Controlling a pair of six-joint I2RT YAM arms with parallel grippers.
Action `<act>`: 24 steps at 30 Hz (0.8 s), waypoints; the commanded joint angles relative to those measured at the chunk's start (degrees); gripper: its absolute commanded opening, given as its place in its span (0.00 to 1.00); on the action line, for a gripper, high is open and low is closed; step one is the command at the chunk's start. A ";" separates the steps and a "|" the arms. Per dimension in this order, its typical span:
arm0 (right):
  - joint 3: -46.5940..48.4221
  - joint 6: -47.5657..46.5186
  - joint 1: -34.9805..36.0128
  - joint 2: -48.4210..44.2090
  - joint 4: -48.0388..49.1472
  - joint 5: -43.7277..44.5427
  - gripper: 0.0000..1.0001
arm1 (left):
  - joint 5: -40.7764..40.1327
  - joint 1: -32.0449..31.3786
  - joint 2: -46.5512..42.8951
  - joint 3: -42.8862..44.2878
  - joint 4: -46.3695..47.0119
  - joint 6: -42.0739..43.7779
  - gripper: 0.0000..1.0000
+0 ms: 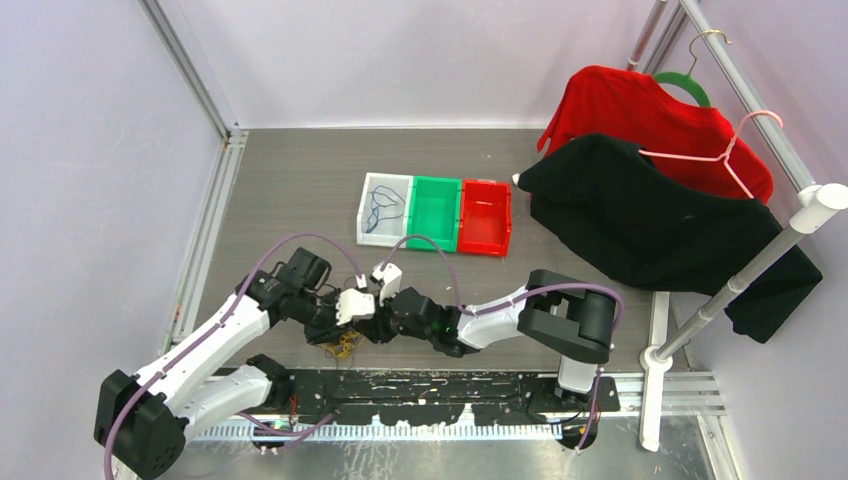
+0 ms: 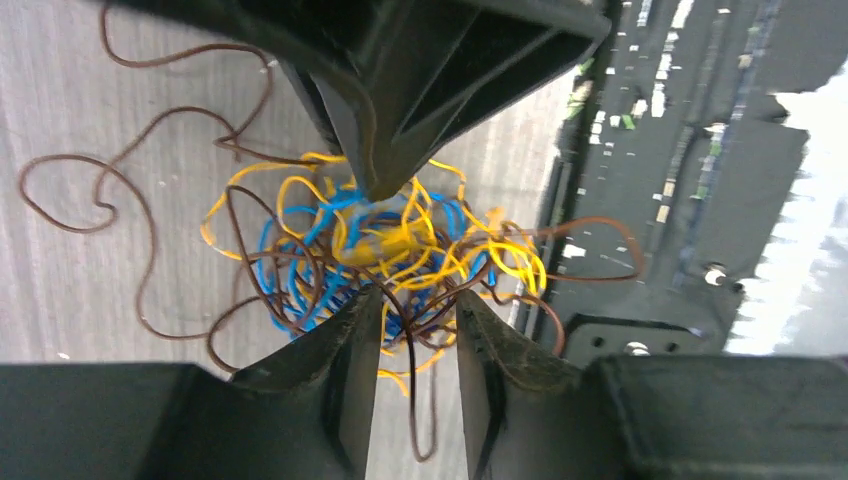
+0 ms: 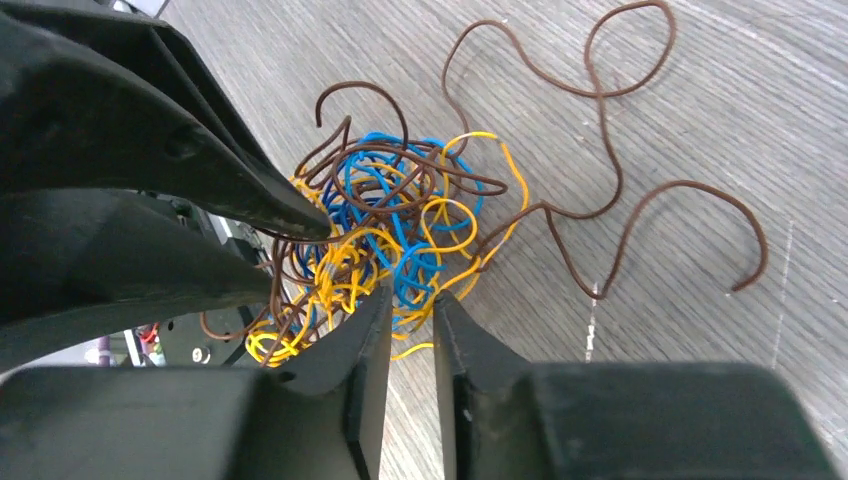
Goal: Untangle the cables
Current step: Untie the cable.
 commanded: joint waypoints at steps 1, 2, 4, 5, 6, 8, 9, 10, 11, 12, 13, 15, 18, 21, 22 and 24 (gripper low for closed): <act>-1.10 2.64 -1.24 -0.76 4.72 1.89 0.21 | -3.16 -0.25 -1.86 -3.71 13.25 4.48 0.33; -1.81 2.89 -1.41 -1.17 5.06 2.23 0.16 | -3.29 -0.30 -1.72 -4.55 13.77 5.88 0.30; -3.18 3.48 -1.98 -2.22 4.97 3.07 0.04 | -3.80 -0.26 -1.12 -5.41 13.89 8.23 0.18; -3.70 3.97 -2.30 -2.66 4.79 3.55 0.02 | -3.96 -0.22 -0.65 -5.37 13.36 8.89 0.11; -4.33 4.66 -2.74 -3.14 4.49 4.35 0.01 | -4.16 -0.18 -0.61 -5.08 12.65 9.54 0.03; -6.13 6.47 -4.22 -4.61 4.38 5.80 0.01 | -4.68 -0.03 -1.41 -4.11 11.42 9.77 0.00; -7.29 7.17 -4.81 -5.60 4.71 6.73 0.01 | -4.26 0.19 -2.17 -3.30 10.35 9.85 0.00; -8.57 7.68 -5.31 -6.68 5.28 7.21 0.01 | -3.48 0.44 -3.13 -2.36 8.95 10.09 0.00; -9.56 7.47 -5.50 -8.20 6.17 7.23 0.01 | -2.27 0.52 -4.08 -1.20 7.65 10.01 0.00; -10.34 6.62 -5.52 -9.17 6.85 7.32 0.01 | -1.08 0.57 -4.96 0.24 6.47 9.02 0.00; -10.70 6.28 -5.53 -9.90 7.02 7.56 0.01 | 0.49 0.48 -5.68 1.68 5.72 7.38 0.00; -10.78 6.33 -5.53 -11.39 5.16 9.64 0.01 | 3.52 0.53 -6.55 5.24 3.97 4.52 0.00; -12.93 5.66 -5.53 -16.70 2.43 15.63 0.01 | 3.21 0.58 -7.14 9.51 1.05 3.14 0.00; -15.77 4.17 -5.81 -25.84 -2.55 22.69 0.01 | -0.05 0.53 -8.69 11.20 -3.87 9.71 0.00; -16.32 3.68 -6.28 -28.99 -4.86 24.61 0.01 | -1.52 0.53 -9.62 10.81 -5.09 11.97 0.00; -17.32 3.19 -7.92 -36.46 -9.13 27.18 0.01 | -5.05 0.49 -11.62 9.51 -6.13 15.28 0.00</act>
